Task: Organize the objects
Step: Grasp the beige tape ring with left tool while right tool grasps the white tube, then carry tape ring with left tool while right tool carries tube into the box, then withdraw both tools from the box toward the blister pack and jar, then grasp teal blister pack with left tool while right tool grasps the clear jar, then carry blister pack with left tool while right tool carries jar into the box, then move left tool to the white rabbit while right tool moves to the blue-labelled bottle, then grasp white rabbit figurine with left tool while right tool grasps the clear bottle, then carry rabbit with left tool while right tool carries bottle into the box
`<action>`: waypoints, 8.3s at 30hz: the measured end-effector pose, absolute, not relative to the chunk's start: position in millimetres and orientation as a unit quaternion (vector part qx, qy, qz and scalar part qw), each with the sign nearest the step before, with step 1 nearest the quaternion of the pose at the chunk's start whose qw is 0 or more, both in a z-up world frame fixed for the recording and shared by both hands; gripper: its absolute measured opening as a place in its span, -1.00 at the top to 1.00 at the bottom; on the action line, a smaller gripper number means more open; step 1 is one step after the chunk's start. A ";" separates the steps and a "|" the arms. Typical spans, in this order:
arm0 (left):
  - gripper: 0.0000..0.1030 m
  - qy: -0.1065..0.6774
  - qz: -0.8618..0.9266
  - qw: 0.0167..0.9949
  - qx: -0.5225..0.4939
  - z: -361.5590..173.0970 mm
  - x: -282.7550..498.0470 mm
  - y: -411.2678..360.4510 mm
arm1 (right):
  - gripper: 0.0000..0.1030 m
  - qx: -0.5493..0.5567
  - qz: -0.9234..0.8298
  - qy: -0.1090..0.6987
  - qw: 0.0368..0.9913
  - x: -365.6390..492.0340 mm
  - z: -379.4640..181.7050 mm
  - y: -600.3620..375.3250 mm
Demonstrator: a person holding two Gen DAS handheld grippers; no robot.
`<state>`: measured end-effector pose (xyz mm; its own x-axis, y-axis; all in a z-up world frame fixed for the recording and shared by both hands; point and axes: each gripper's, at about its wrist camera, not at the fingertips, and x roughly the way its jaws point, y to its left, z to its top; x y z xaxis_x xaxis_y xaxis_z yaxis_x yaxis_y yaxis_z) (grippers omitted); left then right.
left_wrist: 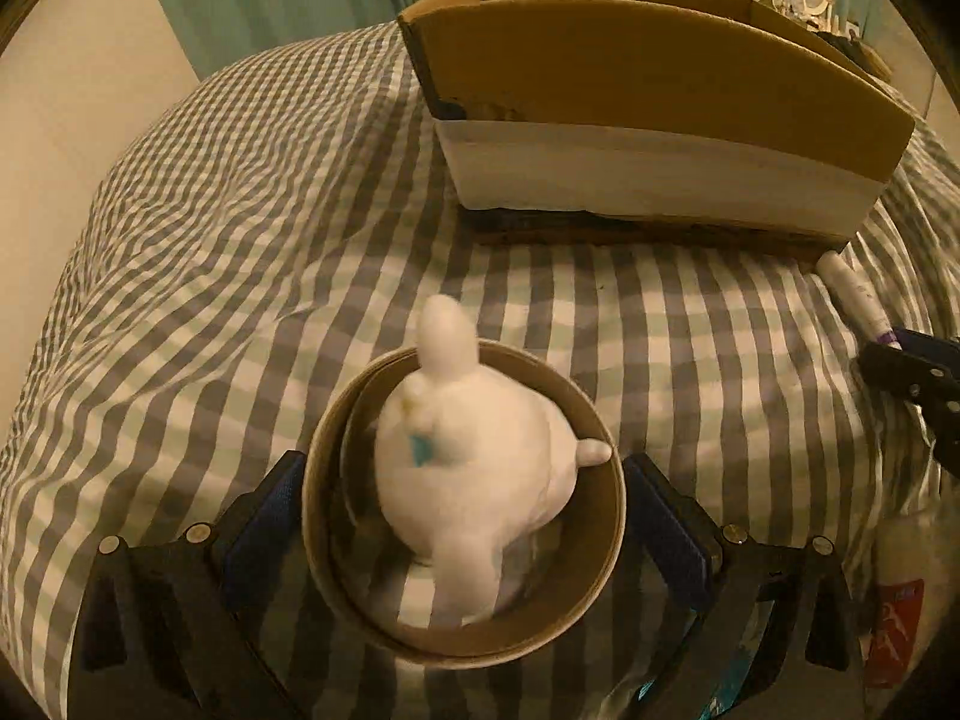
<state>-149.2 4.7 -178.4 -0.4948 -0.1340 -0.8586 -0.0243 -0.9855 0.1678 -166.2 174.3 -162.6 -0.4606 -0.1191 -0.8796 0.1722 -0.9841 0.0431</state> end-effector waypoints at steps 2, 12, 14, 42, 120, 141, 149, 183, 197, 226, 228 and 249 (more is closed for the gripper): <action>-0.74 -0.073 -0.862 0.018 0.502 -177.1 -145.5 6.1 | 0.48 0.507 -0.858 0.023 0.082 -161.4 -160.8 178.3; -0.61 -0.045 -0.886 -0.017 0.461 -140.3 -102.2 8.7 | 0.49 0.468 -0.879 0.011 0.090 -117.2 -135.2 193.4; -0.61 -0.030 -0.892 -0.031 0.450 -126.7 -88.3 10.5 | 0.49 0.461 -0.882 0.008 0.097 -108.5 -123.5 195.1; -0.61 -0.022 -0.942 -0.093 0.323 6.7 -251.7 32.8 | 0.49 0.290 -0.944 0.032 0.153 -204.3 44.7 147.9; -0.53 -0.084 -0.842 -0.094 0.524 -167.7 -28.4 71.5 | -0.39 0.513 -0.848 0.082 0.106 -51.3 -159.7 153.2; -0.35 0.015 -0.908 -0.120 0.402 -31.7 -58.2 45.5 | -0.25 0.384 -0.905 0.082 0.165 -41.6 -50.3 146.4; -0.35 0.013 -0.941 -0.095 0.325 35.6 -140.2 21.0 | -0.01 0.312 -0.931 0.100 0.161 -93.6 11.1 134.2; -1.00 0.012 -0.952 -0.069 0.298 34.3 -191.3 10.8 | -0.53 0.279 -0.952 0.053 0.113 -178.2 69.7 169.1; -1.00 0.016 -0.938 -0.039 0.343 -16.9 -117.4 -23.5 | -0.99 0.303 -0.945 0.067 0.103 -94.0 55.4 165.1; -0.02 -0.018 -0.870 -0.047 0.490 -170.8 -127.7 5.1 | -0.59 0.506 -0.855 0.027 0.110 -165.8 -156.3 143.7; 0.05 -0.013 -0.873 -0.050 0.486 -168.8 -124.7 4.6 | -0.39 0.512 -0.851 0.024 0.112 -164.7 -159.2 147.2; 0.06 -0.007 -0.906 -0.054 0.420 -104.3 -90.9 1.1 | -0.20 0.406 -0.902 0.054 0.137 -90.7 -81.5 152.3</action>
